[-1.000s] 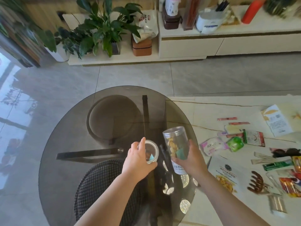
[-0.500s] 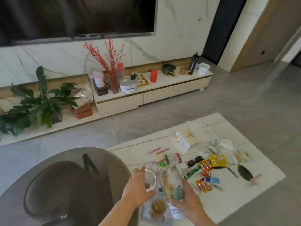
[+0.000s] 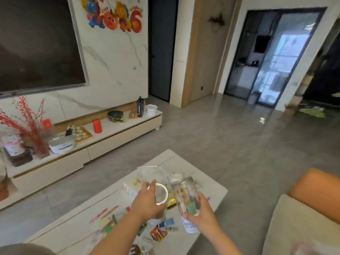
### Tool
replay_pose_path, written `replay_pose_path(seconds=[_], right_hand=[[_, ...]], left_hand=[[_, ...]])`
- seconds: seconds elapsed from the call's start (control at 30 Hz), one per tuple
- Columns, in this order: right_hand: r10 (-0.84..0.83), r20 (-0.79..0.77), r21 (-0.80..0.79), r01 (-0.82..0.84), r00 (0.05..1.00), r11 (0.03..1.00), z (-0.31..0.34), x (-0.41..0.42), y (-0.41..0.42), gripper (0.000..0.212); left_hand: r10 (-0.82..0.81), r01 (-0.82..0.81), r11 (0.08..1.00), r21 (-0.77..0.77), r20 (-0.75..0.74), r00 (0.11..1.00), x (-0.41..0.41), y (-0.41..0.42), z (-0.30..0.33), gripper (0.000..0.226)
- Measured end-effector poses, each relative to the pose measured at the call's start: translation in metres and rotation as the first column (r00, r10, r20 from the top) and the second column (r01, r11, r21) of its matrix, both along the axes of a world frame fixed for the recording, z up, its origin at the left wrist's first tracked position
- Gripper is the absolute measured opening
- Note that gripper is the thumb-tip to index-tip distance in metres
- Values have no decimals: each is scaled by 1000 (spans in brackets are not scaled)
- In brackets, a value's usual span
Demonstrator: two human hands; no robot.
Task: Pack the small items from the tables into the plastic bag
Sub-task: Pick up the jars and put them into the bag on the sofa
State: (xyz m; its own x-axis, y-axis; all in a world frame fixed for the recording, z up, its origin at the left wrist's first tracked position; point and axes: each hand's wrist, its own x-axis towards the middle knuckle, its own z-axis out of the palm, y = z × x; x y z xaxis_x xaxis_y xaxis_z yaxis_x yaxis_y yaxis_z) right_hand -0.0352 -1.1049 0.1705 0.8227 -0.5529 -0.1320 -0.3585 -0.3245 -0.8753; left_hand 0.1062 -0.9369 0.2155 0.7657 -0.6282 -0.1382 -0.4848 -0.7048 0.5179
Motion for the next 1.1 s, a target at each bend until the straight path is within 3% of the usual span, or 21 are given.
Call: replay_pose_path(seconds=[0.2,0.37,0.57,0.77,0.87,1.0,1.1], right_hand=[[-246,46,-81,249,968,965,33,-68,-75,93],[-471,71,-70,476,879,877,42,-127,-119,104],[-710,78,-64,714,700,697,52,-196,-157,105],[-879,104,-105,884,465,455,69,-249,-189,103],[-927,115,-41,934,358,356,71,-270,-198,101],[-970,108,32,975,217,222,61,-296,-202,99],[-985,81,90,983,152,159,44,-321,-209,75]], left_hand=[[-209,211,976,-48,45,977,-45,-106,38,96],[-382,388,917,-95,74,921,-83,-185,53,95],[-574,573,803,-161,46,817,-130,-277,58,95],[-765,744,606,-281,50,642,-175,-365,71,97],[-825,762,533,-367,-25,565,-199,-403,72,103],[-864,750,491,-443,-140,483,-238,-438,61,111],[-868,759,495,-423,-217,446,-268,-460,45,112]])
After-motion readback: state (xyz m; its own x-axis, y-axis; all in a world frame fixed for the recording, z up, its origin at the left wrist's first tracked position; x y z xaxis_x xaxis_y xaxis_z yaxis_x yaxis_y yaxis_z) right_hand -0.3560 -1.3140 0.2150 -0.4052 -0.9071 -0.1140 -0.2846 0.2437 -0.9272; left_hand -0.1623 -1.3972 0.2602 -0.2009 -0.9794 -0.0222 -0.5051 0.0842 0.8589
